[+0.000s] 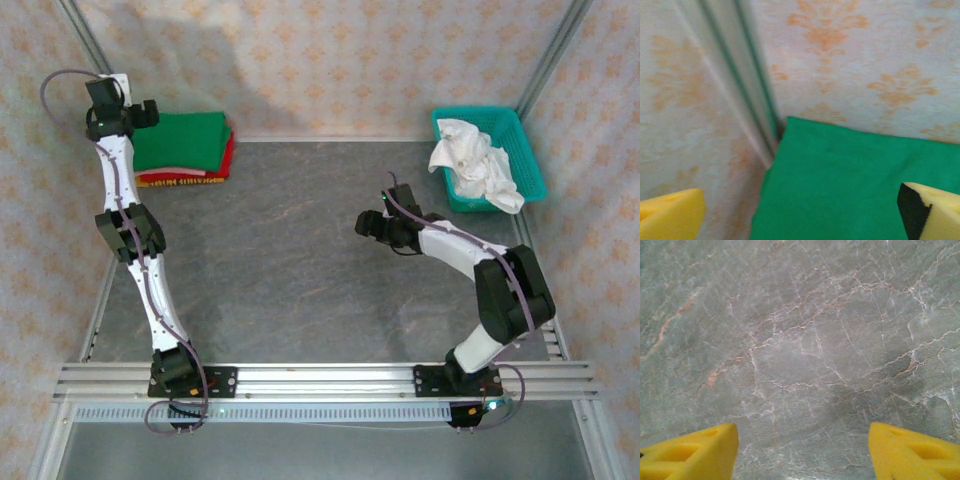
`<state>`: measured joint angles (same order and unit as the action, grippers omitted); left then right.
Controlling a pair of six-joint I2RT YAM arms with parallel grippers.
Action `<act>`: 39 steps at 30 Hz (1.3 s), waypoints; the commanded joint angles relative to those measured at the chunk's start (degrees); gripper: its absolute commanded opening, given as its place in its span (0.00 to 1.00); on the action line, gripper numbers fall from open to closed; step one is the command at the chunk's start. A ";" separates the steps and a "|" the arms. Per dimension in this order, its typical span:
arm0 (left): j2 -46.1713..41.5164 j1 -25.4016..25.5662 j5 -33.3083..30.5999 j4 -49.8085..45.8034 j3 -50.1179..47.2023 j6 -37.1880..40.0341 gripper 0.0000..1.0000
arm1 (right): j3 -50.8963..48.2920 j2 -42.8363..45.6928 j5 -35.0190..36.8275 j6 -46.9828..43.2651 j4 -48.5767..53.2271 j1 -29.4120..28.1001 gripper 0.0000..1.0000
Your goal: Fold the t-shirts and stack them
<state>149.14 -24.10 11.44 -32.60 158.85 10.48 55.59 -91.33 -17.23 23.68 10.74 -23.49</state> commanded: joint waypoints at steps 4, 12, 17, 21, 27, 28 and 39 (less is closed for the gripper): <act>-17.35 1.59 -8.53 0.03 -9.48 -5.12 1.00 | 3.58 4.76 12.37 -5.37 2.07 -0.47 0.71; -62.73 12.79 -8.15 37.17 -81.17 -14.22 1.00 | -6.43 15.46 41.09 -16.77 -15.31 -0.25 0.92; -81.47 19.29 -21.16 48.62 -113.72 -18.42 1.00 | -16.31 20.19 50.88 -26.09 -27.77 0.53 0.97; -85.93 20.05 -28.36 56.19 -130.72 -15.92 1.00 | -24.65 21.54 51.05 -29.95 -35.81 1.38 0.99; -81.37 19.53 -27.77 66.85 -141.02 -15.85 1.00 | -29.22 17.13 43.32 -28.86 -44.39 7.09 1.00; -80.05 19.44 -27.02 68.22 -140.93 -16.25 1.00 | -27.10 16.33 44.18 -28.18 -40.04 7.55 1.00; -78.98 20.57 -15.70 74.15 -142.76 -17.98 1.00 | -31.32 12.39 29.39 -27.35 -47.97 16.26 1.00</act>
<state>71.55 -4.10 -7.09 34.59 18.52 -6.04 26.15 -79.40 17.98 -4.14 -32.91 -7.53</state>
